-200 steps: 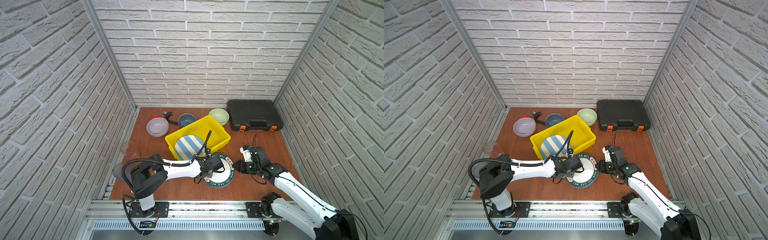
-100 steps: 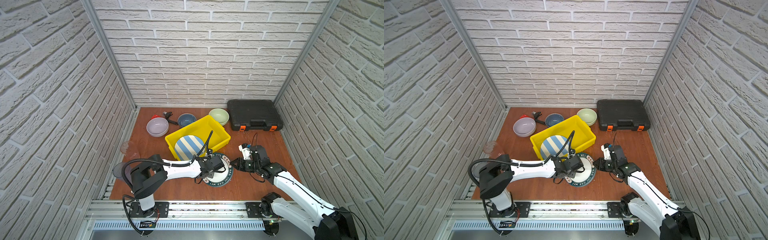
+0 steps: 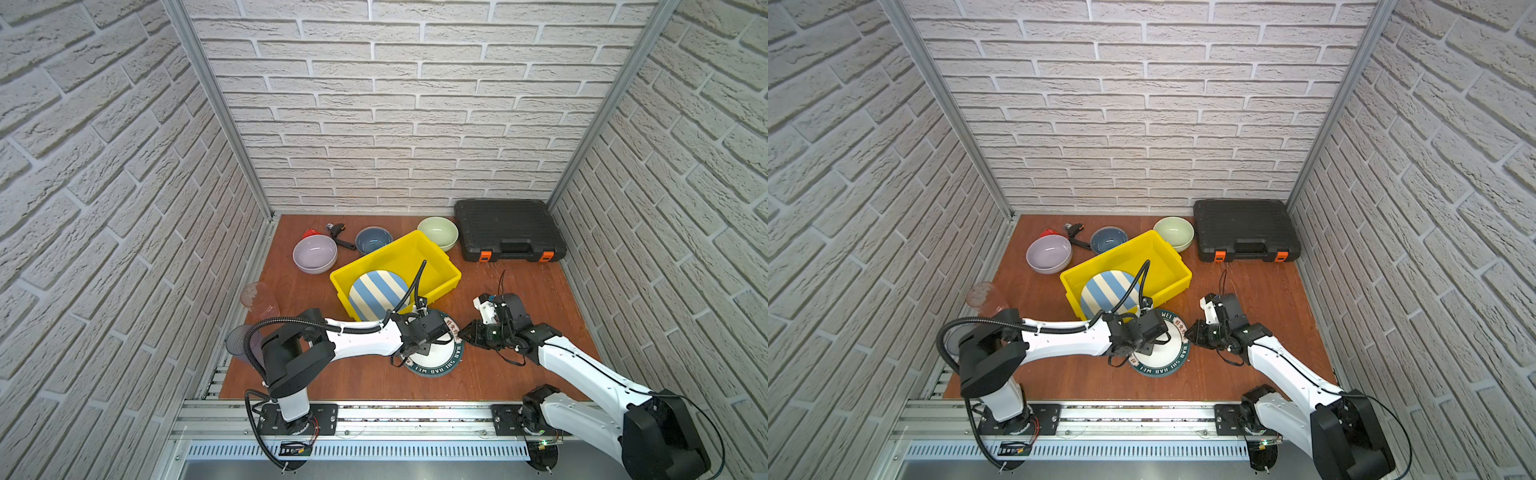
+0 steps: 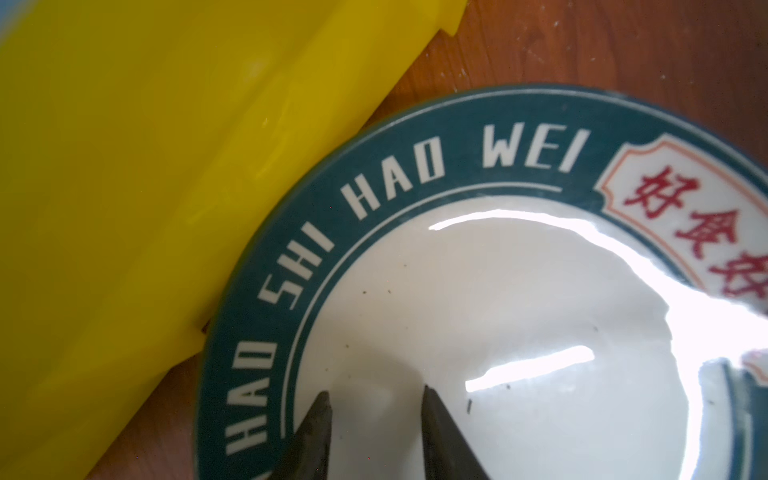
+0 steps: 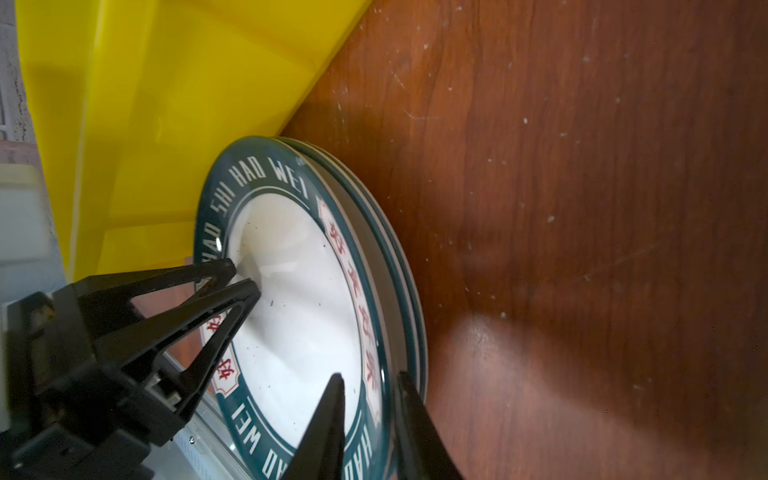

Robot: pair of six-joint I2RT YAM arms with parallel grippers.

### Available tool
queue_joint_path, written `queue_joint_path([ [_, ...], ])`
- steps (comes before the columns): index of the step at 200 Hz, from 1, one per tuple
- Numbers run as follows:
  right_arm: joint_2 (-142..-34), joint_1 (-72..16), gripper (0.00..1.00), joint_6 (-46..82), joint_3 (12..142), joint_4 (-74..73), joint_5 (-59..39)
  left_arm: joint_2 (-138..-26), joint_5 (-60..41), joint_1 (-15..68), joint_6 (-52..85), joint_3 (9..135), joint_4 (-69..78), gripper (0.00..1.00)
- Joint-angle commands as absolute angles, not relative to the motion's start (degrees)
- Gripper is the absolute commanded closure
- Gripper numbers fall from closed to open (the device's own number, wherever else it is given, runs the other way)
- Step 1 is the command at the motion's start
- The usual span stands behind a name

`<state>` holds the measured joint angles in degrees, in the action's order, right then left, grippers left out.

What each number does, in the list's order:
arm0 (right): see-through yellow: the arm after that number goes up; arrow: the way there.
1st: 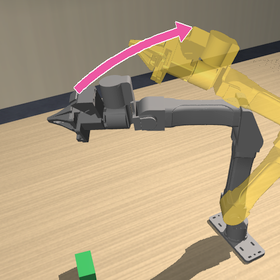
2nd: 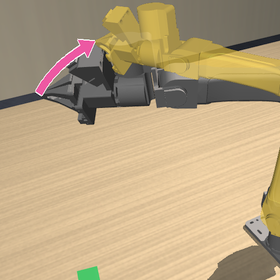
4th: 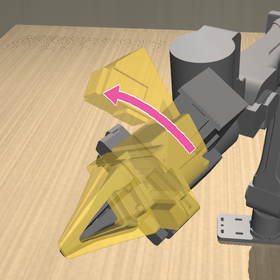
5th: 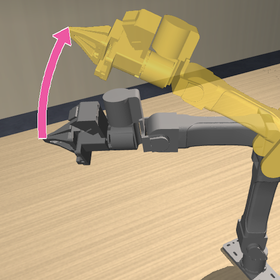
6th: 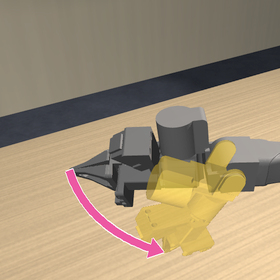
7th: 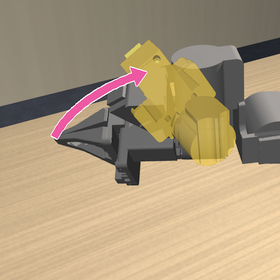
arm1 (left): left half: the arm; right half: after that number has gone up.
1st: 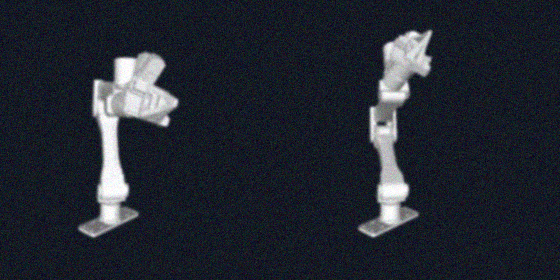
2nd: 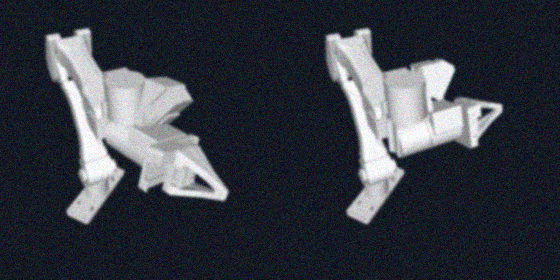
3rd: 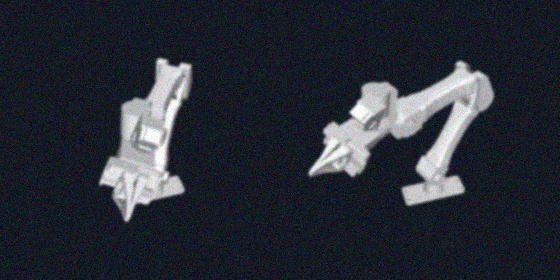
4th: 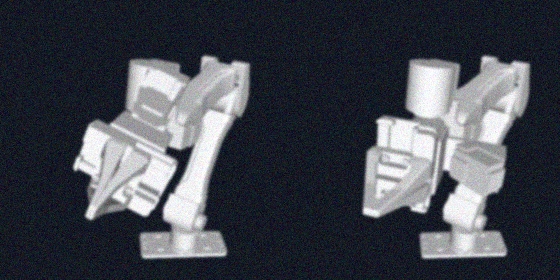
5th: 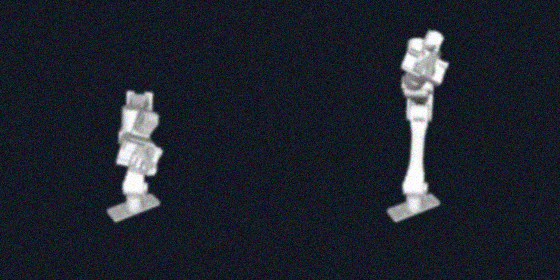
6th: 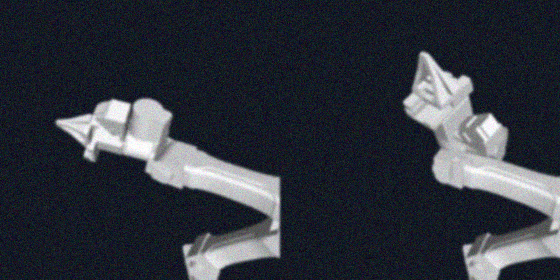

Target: Place the mixed dishes into the plastic bin

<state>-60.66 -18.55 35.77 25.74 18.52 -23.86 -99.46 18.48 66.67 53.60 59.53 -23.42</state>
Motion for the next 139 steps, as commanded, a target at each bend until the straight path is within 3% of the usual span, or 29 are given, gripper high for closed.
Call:
queue_joint_path([
  [1, -61.99, -18.98, 0.77, 35.73, 25.25, 14.33, -24.96, -100.58, 17.75, 67.1, 53.13, 60.17, -23.2, 0.63],
  [139, -66.27, -18.98, 0.79, 35.13, 24.43, 10.63, -24.88, -99.15, 30.22, 68.83, 57.31, 65.99, -40.95, 0.56],
])
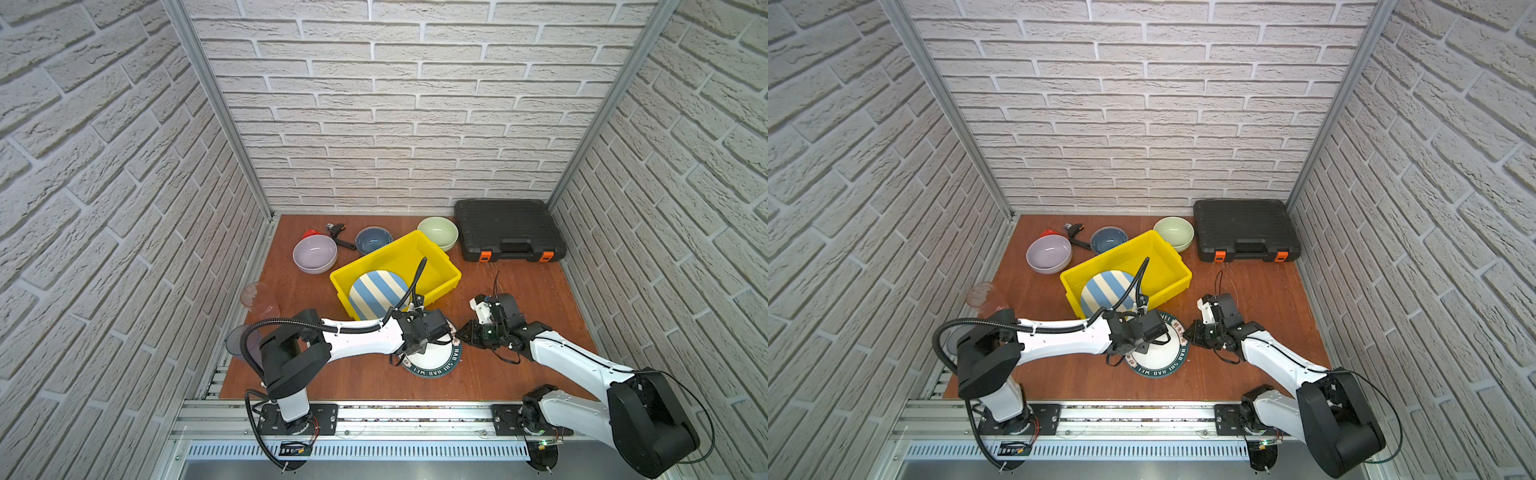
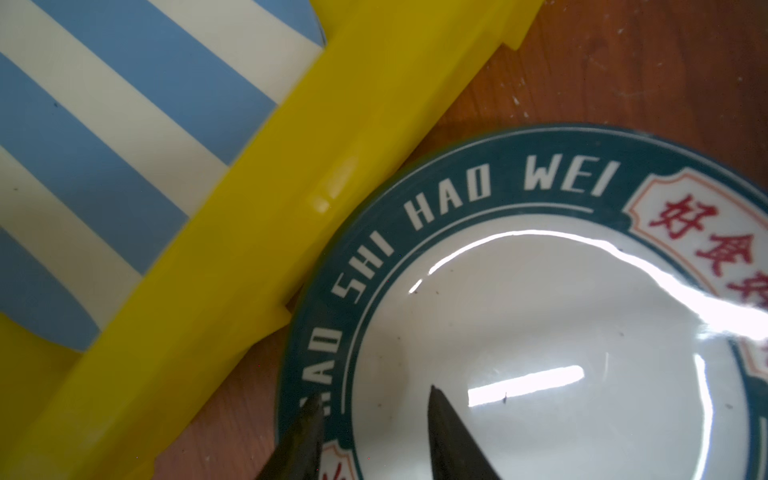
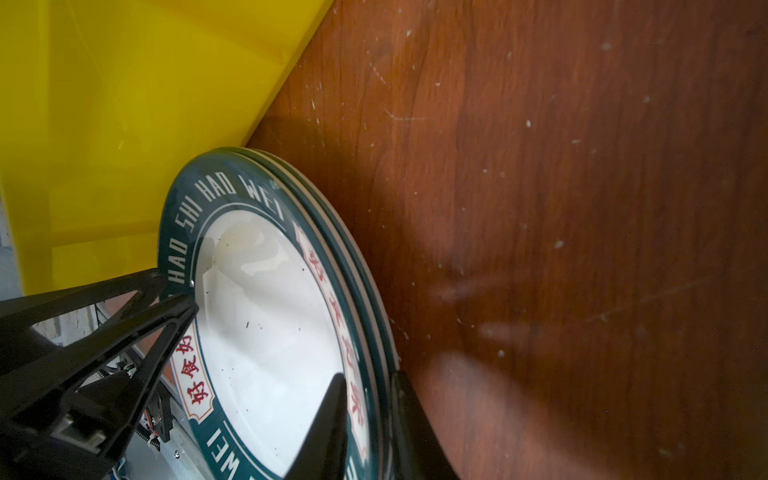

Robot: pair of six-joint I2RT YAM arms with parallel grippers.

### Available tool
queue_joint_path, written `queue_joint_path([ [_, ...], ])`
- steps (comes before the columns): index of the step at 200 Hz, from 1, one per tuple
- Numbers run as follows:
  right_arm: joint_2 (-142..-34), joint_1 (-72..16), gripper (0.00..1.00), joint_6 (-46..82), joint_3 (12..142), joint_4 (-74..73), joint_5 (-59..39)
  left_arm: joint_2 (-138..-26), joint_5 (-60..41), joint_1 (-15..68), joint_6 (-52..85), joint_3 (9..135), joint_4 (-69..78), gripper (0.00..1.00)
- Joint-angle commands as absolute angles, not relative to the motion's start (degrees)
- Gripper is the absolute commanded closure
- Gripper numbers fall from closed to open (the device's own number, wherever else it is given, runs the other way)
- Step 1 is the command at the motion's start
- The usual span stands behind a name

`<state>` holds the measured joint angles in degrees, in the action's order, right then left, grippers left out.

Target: Place the mixed dishes into the plastic bin

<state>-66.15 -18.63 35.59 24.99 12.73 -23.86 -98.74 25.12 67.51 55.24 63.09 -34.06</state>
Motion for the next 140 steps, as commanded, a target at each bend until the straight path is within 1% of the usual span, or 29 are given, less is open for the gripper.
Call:
queue_joint_path([
  [1, -66.27, -18.98, 0.78, 35.14, 24.43, 10.63, -24.88, -99.23, 30.4, 68.87, 57.39, 66.13, -41.22, 0.56],
  [24, -65.94, -19.01, 0.78, 35.17, 24.18, 10.55, -24.87, -100.44, 32.81, 70.58, 59.48, 67.37, -45.21, 0.48],
  [58, -65.31, -18.98, 0.79, 35.26, 23.42, 10.02, -25.31, -100.37, 32.67, 71.89, 62.82, 65.91, -46.2, 0.47],
  [83, -65.13, -18.94, 0.79, 35.33, 23.07, 9.84, -25.41, -99.93, 31.54, 71.95, 64.46, 63.55, -44.84, 0.51],
  [115, -65.13, -18.98, 0.79, 35.2, 23.01, 9.76, -25.49, -99.08, 29.8, 71.9, 64.81, 61.48, -42.21, 0.61],
  [140, -65.05, -18.98, 0.79, 35.42, 22.74, 9.51, -25.49, -98.66, 29.88, 71.93, 66.15, 60.47, -42.84, 0.61],
])
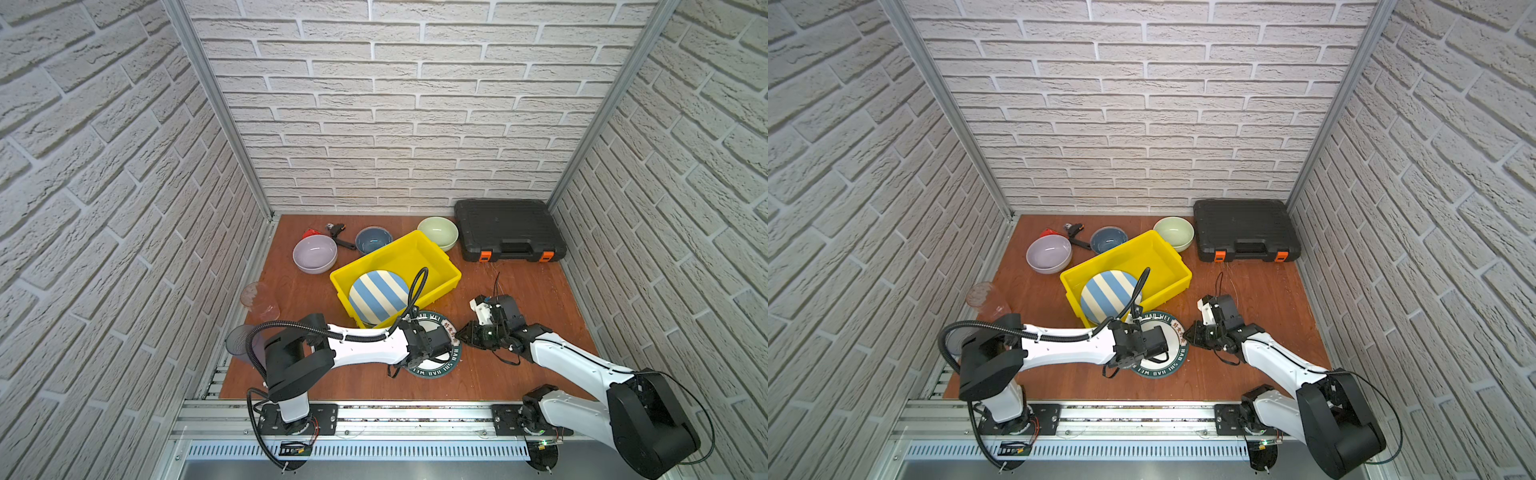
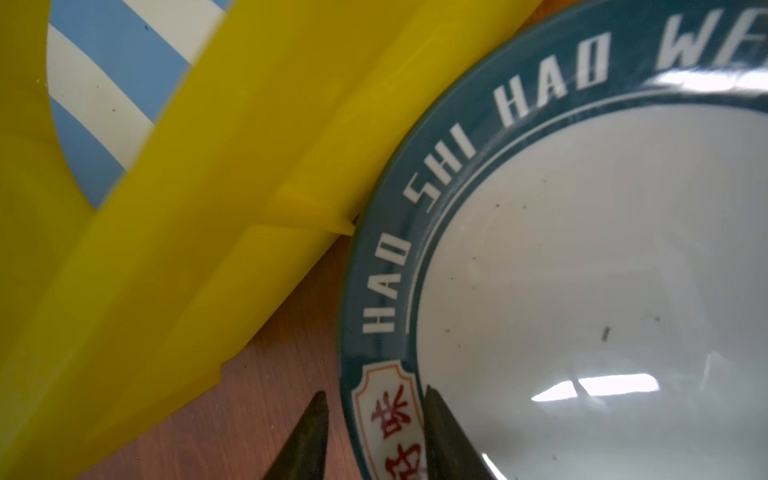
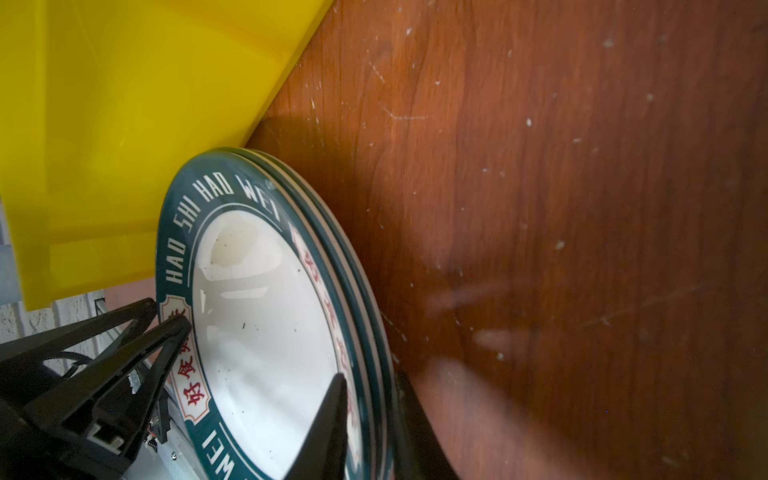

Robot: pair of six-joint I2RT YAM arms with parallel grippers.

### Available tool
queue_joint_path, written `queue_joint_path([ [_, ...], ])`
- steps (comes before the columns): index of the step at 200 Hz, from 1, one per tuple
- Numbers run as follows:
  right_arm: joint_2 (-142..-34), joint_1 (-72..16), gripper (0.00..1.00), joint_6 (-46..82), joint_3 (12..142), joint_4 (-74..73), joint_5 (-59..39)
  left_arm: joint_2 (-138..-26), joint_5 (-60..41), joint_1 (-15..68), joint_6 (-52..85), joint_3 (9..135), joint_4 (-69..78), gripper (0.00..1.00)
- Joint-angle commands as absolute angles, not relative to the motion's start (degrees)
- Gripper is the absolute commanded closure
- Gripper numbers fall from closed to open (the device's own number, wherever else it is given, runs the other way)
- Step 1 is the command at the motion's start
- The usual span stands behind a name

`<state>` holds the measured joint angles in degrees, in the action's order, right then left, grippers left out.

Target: Place the mixed dishes into the plastic bin

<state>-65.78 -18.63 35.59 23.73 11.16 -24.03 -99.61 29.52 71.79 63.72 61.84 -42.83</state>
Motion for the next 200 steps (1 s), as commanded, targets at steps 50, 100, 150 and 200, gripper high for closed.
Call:
queue_joint_path([
  [50, -64.78, -18.98, 0.79, 35.42, 22.83, 9.71, -25.82, -95.95, 24.82, 71.46, 63.46, 55.16, -32.27, 0.71],
  [100, -62.31, -18.94, 0.8, 35.27, 23.11, 12.08, -26.12, -96.24, 22.46, 71.28, 61.37, 54.66, -29.36, 0.79],
  [150, -56.26, -18.98, 0.79, 33.18, 25.77, 20.91, -22.66, -97.97, 21.16, 71.1, 60.39, 55.48, -28.39, 0.79],
  [200, -54.93, -18.98, 0.77, 30.15, 28.45, 27.53, -20.05, -98.51, 20.76, 70.84, 60.16, 55.79, -28.21, 0.8],
])
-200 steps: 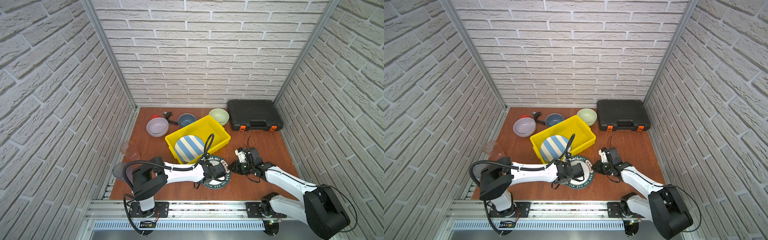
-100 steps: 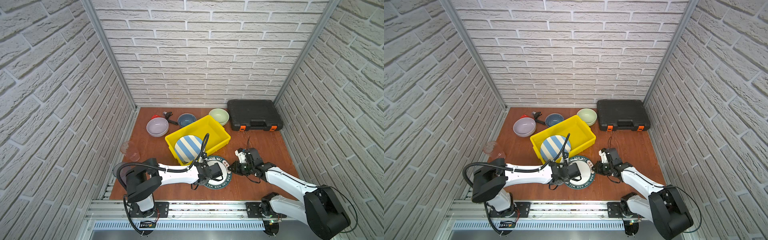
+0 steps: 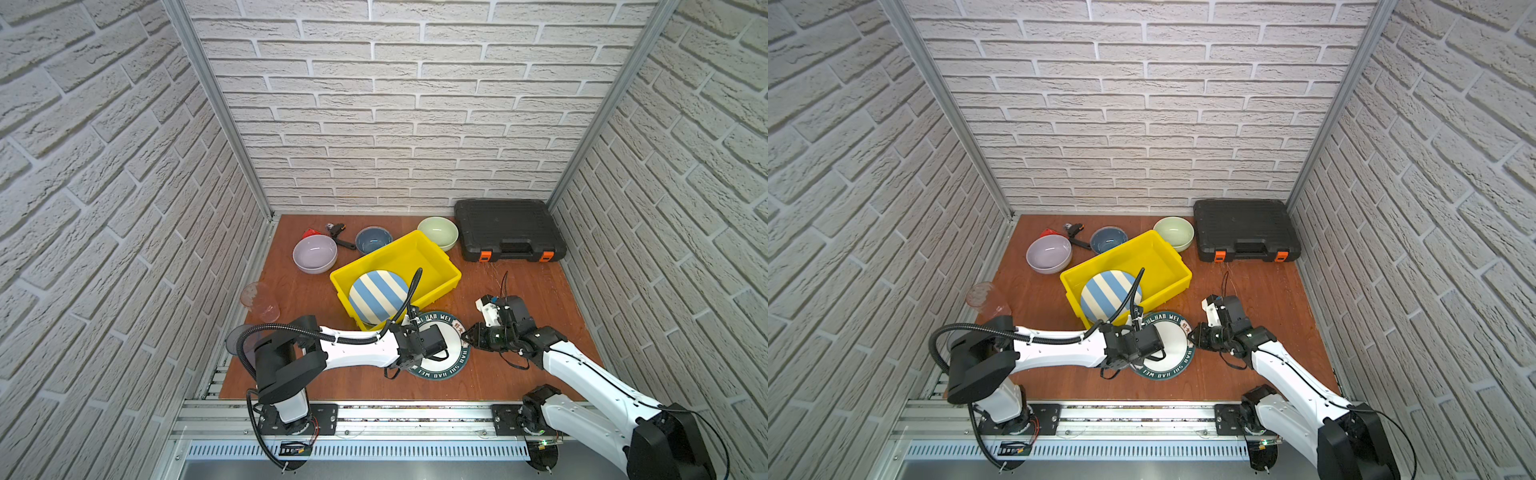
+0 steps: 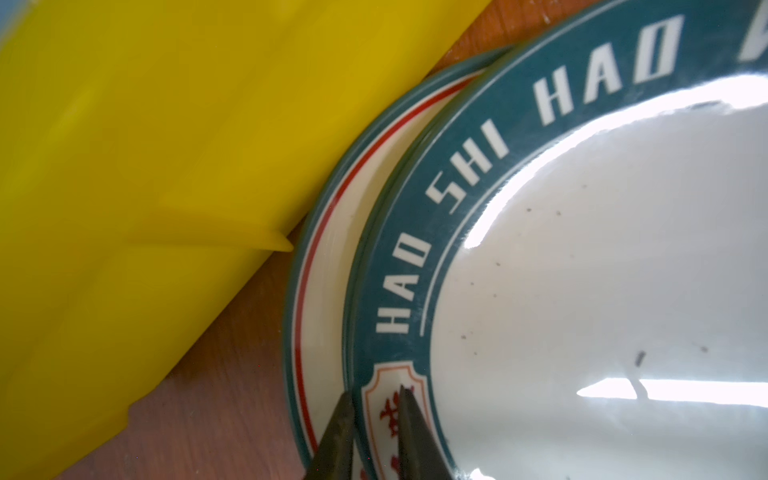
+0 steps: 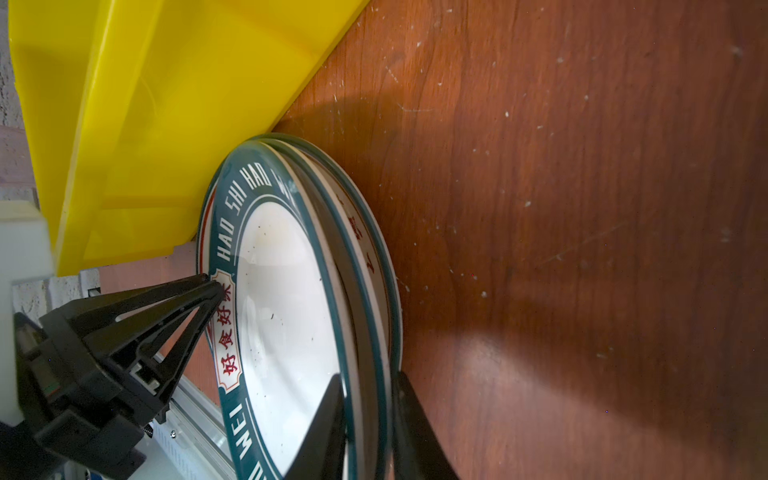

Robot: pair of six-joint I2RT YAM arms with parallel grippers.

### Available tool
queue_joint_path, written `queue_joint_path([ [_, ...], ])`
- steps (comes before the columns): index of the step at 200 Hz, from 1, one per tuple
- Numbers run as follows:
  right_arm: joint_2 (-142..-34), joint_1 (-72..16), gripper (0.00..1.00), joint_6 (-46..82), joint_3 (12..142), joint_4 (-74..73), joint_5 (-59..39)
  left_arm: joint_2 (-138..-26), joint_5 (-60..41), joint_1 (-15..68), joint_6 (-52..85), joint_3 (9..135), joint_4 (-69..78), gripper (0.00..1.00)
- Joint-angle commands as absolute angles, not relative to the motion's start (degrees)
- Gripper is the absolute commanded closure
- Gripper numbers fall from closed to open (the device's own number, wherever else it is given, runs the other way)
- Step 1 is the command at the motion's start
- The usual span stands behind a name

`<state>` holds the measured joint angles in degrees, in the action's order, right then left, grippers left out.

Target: Place the mixed dishes into the plastic bin

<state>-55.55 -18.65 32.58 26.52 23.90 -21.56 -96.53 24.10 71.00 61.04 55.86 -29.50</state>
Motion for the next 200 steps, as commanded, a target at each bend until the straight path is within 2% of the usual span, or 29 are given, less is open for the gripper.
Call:
queue_joint_path([
  [1, -54.93, -18.98, 0.77, 30.15, 28.46, 27.57, -20.0, -98.52, 20.75, 70.84, 60.14, 55.75, -28.26, 0.8],
  [35, -54.34, -18.98, 0.75, 29.42, 30.5, 30.89, -18.2, -98.69, 20.59, 70.7, 59.99, 56.08, -28.56, 0.8],
  [82, -52.21, -18.98, 0.63, 28.41, 33.48, 34.89, -17.22, -98.5, 20.65, 70.49, 59.71, 56.21, -28.63, 0.8],
  [200, -55.37, -18.98, 0.75, 30.19, 31.3, 28.85, -23.0, -98.54, 20.3, 70.05, 59.3, 56.16, -28.22, 0.81],
])
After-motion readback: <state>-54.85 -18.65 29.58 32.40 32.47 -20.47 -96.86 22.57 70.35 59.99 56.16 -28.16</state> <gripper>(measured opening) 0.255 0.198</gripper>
